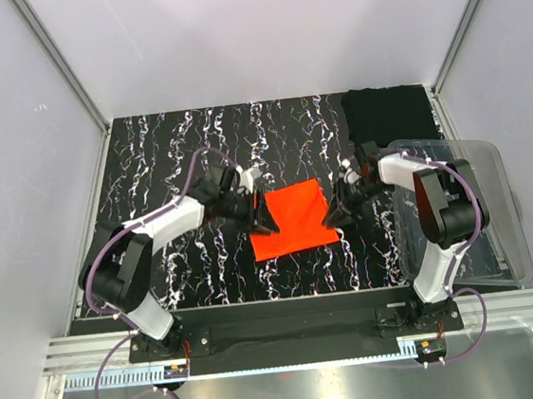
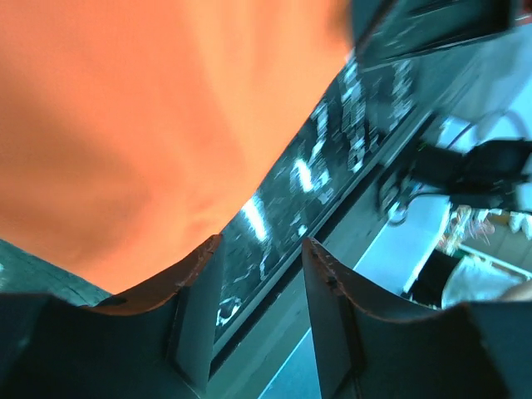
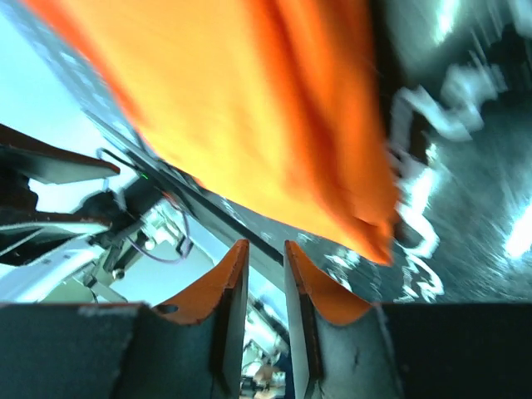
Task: Fold and stack the t-shirts
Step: Fold the tshirt
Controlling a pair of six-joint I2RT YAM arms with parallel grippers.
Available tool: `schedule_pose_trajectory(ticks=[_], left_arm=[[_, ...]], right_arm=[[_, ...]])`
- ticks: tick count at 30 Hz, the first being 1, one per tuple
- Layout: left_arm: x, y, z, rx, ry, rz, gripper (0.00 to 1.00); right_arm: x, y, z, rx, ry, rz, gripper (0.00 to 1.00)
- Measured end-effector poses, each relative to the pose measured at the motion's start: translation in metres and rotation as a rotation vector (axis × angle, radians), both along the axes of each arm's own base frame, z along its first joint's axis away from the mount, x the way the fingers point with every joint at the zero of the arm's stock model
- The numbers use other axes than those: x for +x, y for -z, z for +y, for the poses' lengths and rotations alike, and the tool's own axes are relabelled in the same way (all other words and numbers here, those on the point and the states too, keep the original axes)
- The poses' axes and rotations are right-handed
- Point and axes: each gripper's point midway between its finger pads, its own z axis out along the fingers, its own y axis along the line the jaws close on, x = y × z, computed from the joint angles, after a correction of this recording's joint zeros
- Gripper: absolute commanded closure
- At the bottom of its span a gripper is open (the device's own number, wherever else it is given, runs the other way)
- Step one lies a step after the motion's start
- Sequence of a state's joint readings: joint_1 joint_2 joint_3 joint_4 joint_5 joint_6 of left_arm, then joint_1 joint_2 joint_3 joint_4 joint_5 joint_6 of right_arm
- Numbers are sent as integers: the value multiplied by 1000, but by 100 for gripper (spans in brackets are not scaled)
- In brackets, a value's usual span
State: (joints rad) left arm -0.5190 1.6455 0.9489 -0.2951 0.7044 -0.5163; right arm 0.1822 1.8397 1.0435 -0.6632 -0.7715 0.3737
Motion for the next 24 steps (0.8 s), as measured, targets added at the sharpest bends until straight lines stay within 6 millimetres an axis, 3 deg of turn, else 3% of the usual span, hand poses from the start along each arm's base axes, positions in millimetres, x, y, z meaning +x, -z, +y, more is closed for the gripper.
schedule_pose_trajectory(ticks=[4, 8, 12, 15, 19, 24], left_arm=[[35, -24, 5, -37, -54, -68, 56], [79, -13, 32, -58, -181, -49, 57], [113, 24, 61, -36, -295, 39, 58], [130, 46, 69, -23, -330, 81, 58], [152, 52, 68, -47, -337, 82, 58], [169, 52, 76, -57, -367, 65, 60]], right_arm=[[40, -27, 9, 29, 18, -95, 68], [89, -42, 22, 74, 35, -175, 68], [120, -27, 29, 88, 48, -161, 69], [137, -5, 34, 97, 54, -123, 69], [151, 20, 38, 107, 65, -74, 70], [160, 20, 36, 137, 84, -56, 70]])
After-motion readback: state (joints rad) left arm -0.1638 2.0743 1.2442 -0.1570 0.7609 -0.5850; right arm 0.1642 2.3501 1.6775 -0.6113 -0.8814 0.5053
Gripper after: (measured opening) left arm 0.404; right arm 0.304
